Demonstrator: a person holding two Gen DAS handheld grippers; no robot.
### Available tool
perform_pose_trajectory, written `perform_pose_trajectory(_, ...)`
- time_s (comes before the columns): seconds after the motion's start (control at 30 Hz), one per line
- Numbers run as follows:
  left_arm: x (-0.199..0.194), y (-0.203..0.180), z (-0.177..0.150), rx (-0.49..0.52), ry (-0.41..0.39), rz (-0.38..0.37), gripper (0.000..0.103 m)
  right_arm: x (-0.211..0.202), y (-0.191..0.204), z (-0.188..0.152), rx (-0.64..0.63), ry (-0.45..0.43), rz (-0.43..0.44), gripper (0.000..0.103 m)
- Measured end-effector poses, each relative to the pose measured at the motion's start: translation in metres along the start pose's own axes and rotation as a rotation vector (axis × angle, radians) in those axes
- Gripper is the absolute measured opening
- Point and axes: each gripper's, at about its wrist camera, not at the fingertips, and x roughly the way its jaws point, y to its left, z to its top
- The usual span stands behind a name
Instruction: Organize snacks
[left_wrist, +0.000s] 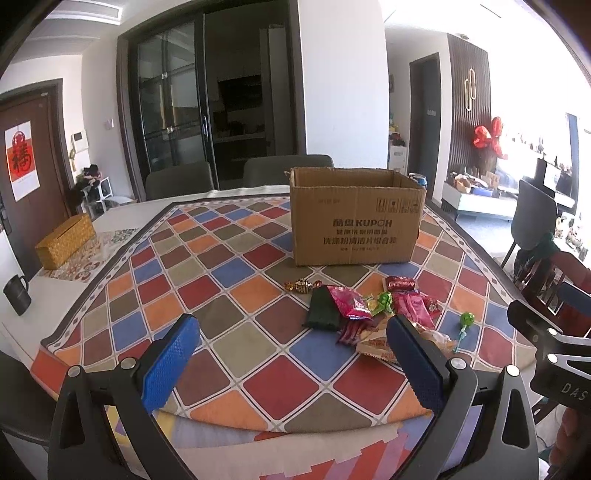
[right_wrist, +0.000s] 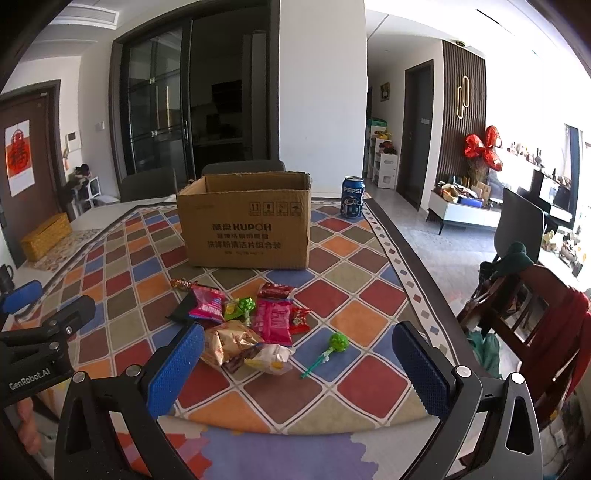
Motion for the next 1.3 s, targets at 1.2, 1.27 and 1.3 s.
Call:
perform_pose_trajectory(1.2,-0.004,0.000,0.000,-0.002,-0.017,-0.003,0.103,-0.002,0.005,0.004,-0.005,-0.005,0.003,0.102)
perform_pose_trajectory(1.27,-0.004,-0.001,0.000,0.000,-0.015,-0.007,0.103,-0.002,0.004,0.004,-0.005,-0.005,0.003,0.102)
perform_pose_trajectory(1.3,-0.004,-0.001,0.001,0.003,-0.014,-0.010,0.103,-0.002,0.005,0.004,-0.005,-0.005,0.004,0.102)
